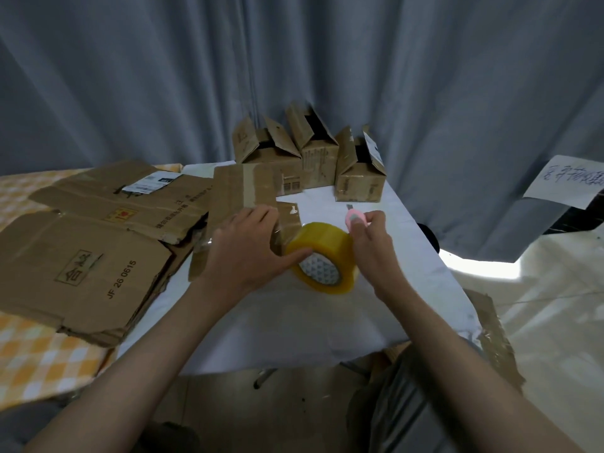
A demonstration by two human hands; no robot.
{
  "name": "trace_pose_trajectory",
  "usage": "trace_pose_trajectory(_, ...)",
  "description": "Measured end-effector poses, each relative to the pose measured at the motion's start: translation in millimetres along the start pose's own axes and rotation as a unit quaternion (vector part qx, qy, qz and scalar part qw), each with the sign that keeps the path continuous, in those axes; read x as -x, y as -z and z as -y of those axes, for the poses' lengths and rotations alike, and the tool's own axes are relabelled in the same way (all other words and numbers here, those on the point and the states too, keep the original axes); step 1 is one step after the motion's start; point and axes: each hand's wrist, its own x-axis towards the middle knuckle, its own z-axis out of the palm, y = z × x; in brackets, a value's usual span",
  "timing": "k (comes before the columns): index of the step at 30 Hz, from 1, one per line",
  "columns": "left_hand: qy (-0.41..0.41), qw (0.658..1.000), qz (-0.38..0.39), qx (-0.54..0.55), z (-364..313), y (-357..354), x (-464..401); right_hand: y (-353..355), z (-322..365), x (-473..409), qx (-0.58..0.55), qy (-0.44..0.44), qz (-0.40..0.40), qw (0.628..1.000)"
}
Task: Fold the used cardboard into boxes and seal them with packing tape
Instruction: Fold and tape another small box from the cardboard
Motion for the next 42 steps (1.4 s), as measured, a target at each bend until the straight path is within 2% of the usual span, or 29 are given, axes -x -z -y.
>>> trace_pose_trajectory(3, -0.024, 1.000, -0.005, -0.004, 4.0, 1.7, -9.7, -18.6, -3.3, 7.5, -0.025, 0.015, -0.020, 0.999)
trace_pose_trajectory(5, -0.049, 0.997, 0.025, 0.051, 12.4, 3.0, -24.7, -20.6, -3.1, -3.1, -0.037, 0.022, -0.021, 0.999)
trace_pose_trajectory(8, -0.097, 0.983, 0.097, 0.120, 27.4, 7.3, -50.2, -9.1, 0.6, -33.4, -0.064, 0.028, 0.023, 0.997)
trace_pose_trajectory(10, -0.120, 0.976, 0.119, 0.139, 33.0, 7.7, -64.2, -1.0, 2.0, -53.6, -0.079, 0.032, 0.068, 0.994)
trace_pose_trajectory(15, -0.106, 0.972, 0.192, 0.080, 19.2, 5.5, -99.0, -6.4, 6.8, -81.6, -0.064, 0.035, 0.159, 0.985)
trace_pose_trajectory(18, -0.111, 0.970, 0.209, 0.052, 8.8, 2.2, -108.1, -11.0, 5.9, -90.9, -0.057, 0.014, 0.176, 0.983)
trace_pose_trajectory(21, -0.093, 0.972, 0.207, 0.061, 10.0, -1.5, -112.5, -12.4, 7.3, -93.7, -0.062, 0.023, 0.137, 0.988)
trace_pose_trajectory(24, -0.077, 0.973, 0.205, 0.076, 12.2, -4.7, -113.1, -7.7, 11.2, -79.3, -0.064, 0.092, -0.016, 0.994)
trace_pose_trajectory(26, -0.072, 0.975, 0.191, 0.090, 13.0, -5.5, -112.5, -4.5, 12.5, -55.3, -0.085, 0.124, -0.126, 0.981)
trace_pose_trajectory(28, -0.070, 0.975, 0.181, 0.105, 14.6, -6.1, -112.4, -6.8, 10.0, -21.5, -0.113, 0.156, -0.168, 0.967)
trace_pose_trajectory(30, -0.066, 0.975, 0.179, 0.116, 16.1, -7.0, -111.9, -13.8, 4.4, 14.7, -0.101, 0.193, -0.152, 0.964)
trace_pose_trajectory(34, -0.063, 0.976, 0.173, 0.113, 17.0, -10.1, -110.0, -37.1, -9.8, 54.8, -0.016, 0.229, -0.068, 0.971)
trace_pose_trajectory(37, -0.066, 0.977, 0.169, 0.109, 16.2, -9.7, -109.1, -49.3, -10.5, 56.2, 0.007, 0.235, -0.033, 0.971)
trace_pose_trajectory(42, -0.068, 0.977, 0.168, 0.112, 17.5, -6.5, -108.1, -55.0, 1.8, 42.8, 0.051, 0.234, -0.020, 0.971)
